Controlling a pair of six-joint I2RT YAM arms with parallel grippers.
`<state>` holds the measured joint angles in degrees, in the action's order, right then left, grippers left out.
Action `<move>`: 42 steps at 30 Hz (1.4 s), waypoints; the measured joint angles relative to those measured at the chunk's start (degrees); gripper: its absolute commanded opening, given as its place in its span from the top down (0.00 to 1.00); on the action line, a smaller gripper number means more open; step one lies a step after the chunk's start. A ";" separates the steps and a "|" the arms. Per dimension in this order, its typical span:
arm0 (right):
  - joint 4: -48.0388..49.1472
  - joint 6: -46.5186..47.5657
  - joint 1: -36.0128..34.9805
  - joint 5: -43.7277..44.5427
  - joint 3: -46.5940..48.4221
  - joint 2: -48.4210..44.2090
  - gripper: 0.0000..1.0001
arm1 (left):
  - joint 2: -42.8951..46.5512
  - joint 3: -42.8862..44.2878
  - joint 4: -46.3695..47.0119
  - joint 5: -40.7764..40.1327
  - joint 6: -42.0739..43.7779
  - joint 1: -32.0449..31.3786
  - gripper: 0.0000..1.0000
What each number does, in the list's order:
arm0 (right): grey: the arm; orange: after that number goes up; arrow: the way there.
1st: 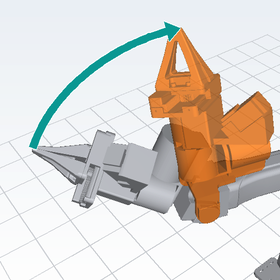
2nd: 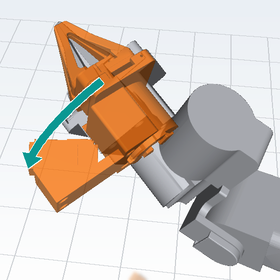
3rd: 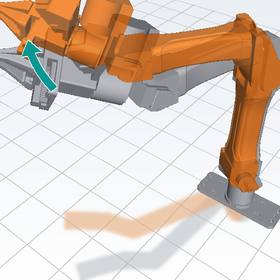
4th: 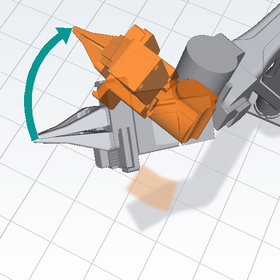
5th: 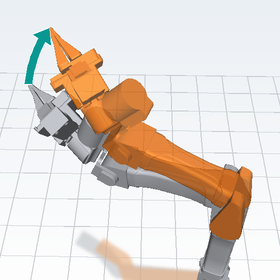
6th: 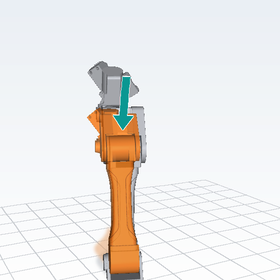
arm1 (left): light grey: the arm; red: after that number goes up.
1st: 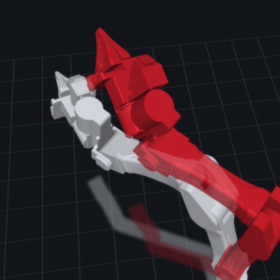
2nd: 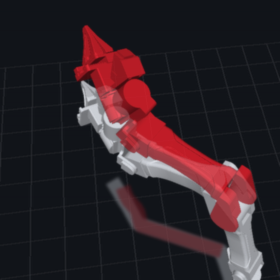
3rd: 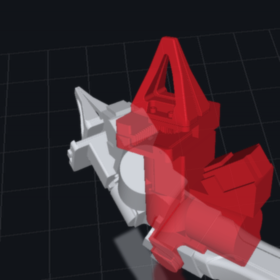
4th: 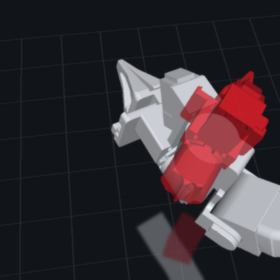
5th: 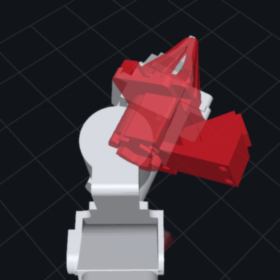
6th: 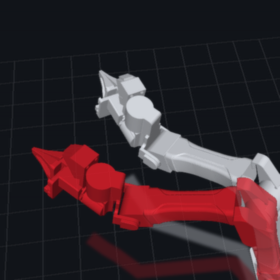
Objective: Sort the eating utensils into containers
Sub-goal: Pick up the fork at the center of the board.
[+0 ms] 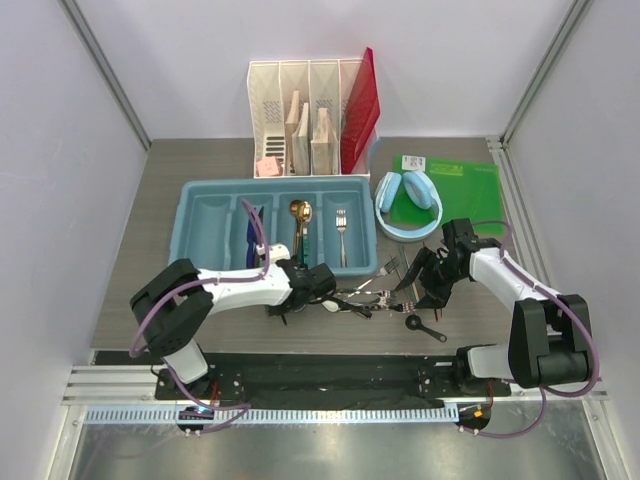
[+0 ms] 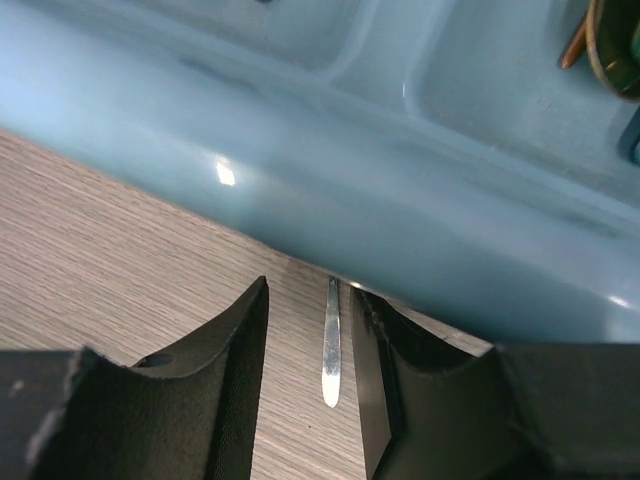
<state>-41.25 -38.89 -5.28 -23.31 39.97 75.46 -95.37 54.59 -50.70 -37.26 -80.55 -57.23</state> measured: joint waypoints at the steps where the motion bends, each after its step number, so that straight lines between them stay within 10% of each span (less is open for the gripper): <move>1: -0.04 0.09 0.04 -0.02 0.02 0.15 0.30 | -0.33 0.09 -0.09 0.13 0.00 0.00 0.64; 15: -0.59 1.64 0.55 -0.20 0.81 2.08 0.30 | -0.57 -2.01 3.26 3.96 -2.40 1.11 0.99; 42: -0.63 2.38 0.63 -0.72 2.10 2.62 0.30 | 15.17 -12.98 -8.33 11.41 -16.44 -10.27 1.00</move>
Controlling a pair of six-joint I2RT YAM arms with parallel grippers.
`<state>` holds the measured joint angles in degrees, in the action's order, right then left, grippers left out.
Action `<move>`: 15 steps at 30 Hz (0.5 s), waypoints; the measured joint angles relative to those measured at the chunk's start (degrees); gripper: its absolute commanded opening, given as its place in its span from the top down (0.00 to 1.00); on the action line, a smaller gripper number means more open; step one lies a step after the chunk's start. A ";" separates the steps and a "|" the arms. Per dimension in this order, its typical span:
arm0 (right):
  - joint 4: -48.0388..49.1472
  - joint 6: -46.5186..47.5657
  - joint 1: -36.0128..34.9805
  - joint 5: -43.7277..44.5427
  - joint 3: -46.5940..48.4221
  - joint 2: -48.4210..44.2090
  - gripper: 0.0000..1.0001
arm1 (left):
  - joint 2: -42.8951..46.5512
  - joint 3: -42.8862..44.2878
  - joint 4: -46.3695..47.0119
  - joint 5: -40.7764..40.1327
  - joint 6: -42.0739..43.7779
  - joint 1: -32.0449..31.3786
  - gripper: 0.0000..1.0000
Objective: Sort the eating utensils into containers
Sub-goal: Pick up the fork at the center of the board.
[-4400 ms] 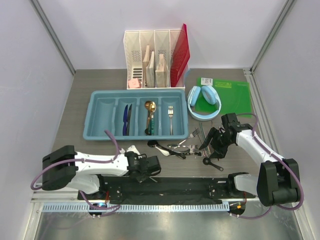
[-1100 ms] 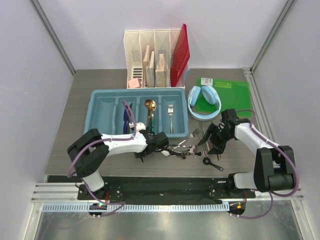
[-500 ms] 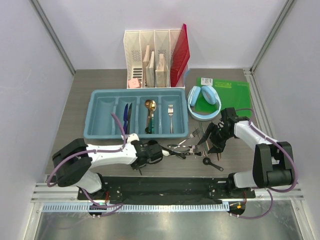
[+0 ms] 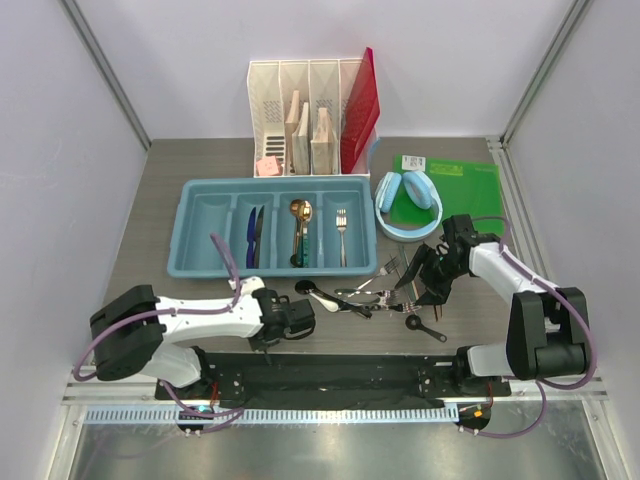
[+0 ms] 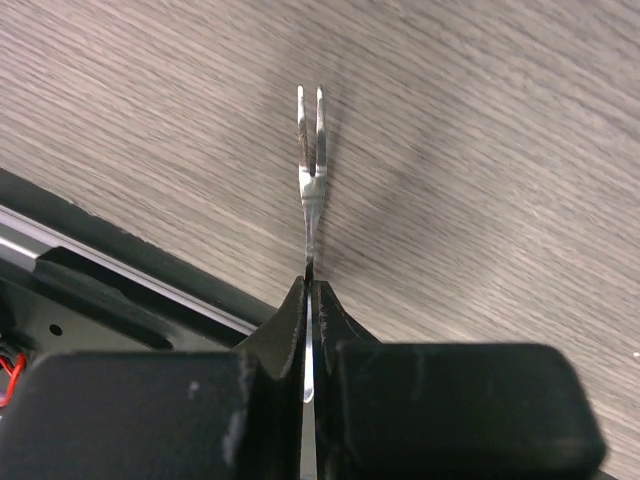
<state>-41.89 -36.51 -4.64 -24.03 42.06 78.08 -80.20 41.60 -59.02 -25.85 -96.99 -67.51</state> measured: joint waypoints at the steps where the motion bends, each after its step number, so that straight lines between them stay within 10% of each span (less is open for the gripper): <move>1: 0.00 0.00 0.00 -0.04 0.00 -0.20 0.30 | -0.09 0.00 -0.15 -0.26 -0.02 0.07 1.00; 15: -0.22 -0.31 0.00 -0.15 0.04 -1.27 0.30 | -2.97 11.08 -7.50 -5.05 1.84 0.52 1.00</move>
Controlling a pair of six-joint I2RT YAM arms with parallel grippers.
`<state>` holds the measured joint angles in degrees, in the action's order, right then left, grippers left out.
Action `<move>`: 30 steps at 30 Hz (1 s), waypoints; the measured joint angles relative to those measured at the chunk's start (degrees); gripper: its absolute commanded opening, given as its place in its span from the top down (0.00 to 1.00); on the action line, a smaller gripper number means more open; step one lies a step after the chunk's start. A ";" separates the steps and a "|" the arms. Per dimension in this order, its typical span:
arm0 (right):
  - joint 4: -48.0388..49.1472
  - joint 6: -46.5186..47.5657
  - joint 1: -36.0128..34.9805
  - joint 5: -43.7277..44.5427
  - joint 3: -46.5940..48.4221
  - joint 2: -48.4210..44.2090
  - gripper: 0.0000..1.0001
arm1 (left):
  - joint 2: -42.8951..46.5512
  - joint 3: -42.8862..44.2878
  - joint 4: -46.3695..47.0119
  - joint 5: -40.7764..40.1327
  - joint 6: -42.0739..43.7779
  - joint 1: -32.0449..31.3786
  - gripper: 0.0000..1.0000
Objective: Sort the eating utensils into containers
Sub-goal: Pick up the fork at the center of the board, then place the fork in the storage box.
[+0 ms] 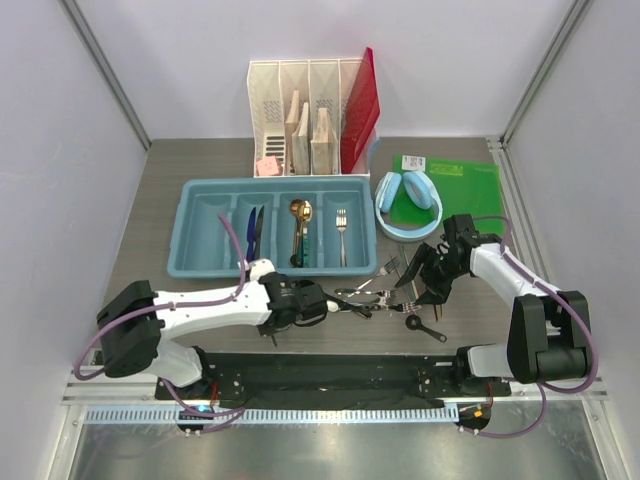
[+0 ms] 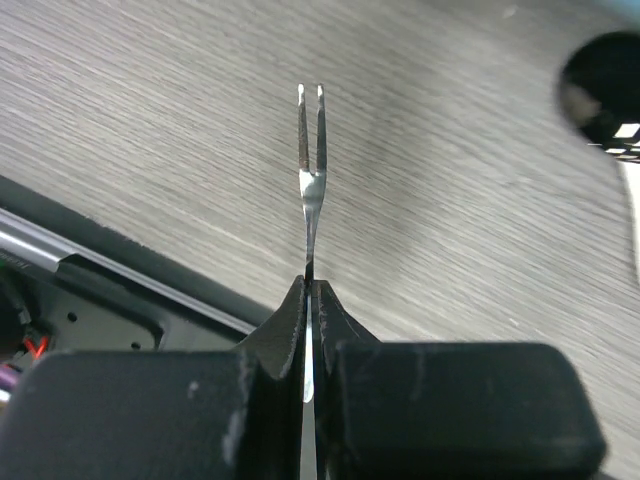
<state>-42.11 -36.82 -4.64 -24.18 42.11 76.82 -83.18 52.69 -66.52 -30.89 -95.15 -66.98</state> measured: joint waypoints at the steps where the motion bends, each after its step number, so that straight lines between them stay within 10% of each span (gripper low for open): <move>1: 0.00 -0.09 0.02 0.00 0.07 0.00 0.30 | 0.44 1.20 -1.40 -0.20 0.04 0.00 1.00; 13: 1.03 -2.43 0.00 -1.55 1.51 0.04 0.30 | -1.75 28.46 -8.61 -6.51 13.60 4.61 1.00; 30: 2.16 -5.66 0.02 -2.12 5.27 -1.16 0.30 | -42.71 67.60 6.12 2.23 48.06 18.69 1.00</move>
<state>-39.94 -42.48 -4.62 -26.30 47.37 75.66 -125.89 120.29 -60.40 -28.67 -47.09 -48.29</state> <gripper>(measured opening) 0.703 0.003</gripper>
